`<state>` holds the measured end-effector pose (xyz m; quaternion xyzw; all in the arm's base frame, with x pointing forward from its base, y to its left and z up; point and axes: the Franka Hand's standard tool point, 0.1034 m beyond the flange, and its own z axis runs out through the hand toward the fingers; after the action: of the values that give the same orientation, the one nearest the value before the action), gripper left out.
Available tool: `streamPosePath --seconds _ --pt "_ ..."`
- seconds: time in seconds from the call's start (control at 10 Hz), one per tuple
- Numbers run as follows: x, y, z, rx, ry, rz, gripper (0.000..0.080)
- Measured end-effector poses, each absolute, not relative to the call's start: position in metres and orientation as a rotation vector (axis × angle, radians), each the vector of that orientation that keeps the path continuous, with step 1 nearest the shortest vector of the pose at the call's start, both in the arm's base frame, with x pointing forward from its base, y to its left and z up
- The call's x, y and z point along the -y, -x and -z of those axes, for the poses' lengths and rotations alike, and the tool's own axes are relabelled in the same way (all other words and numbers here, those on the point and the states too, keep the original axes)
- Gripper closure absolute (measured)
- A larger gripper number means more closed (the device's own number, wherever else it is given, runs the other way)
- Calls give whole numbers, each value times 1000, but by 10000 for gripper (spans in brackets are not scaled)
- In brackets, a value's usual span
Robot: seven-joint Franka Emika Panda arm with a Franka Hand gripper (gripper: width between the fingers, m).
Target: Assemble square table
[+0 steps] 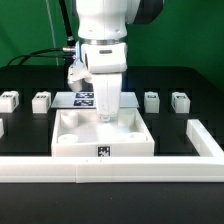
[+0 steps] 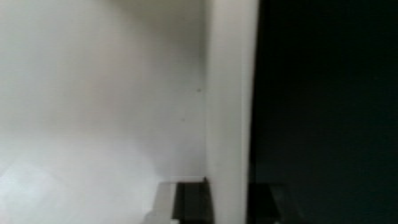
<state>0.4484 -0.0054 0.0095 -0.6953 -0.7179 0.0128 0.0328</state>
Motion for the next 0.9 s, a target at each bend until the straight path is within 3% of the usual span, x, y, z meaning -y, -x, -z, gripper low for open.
streamPosePath --seconds 0.9 --pt "-73 -480 -9 2162 2192 53 738"
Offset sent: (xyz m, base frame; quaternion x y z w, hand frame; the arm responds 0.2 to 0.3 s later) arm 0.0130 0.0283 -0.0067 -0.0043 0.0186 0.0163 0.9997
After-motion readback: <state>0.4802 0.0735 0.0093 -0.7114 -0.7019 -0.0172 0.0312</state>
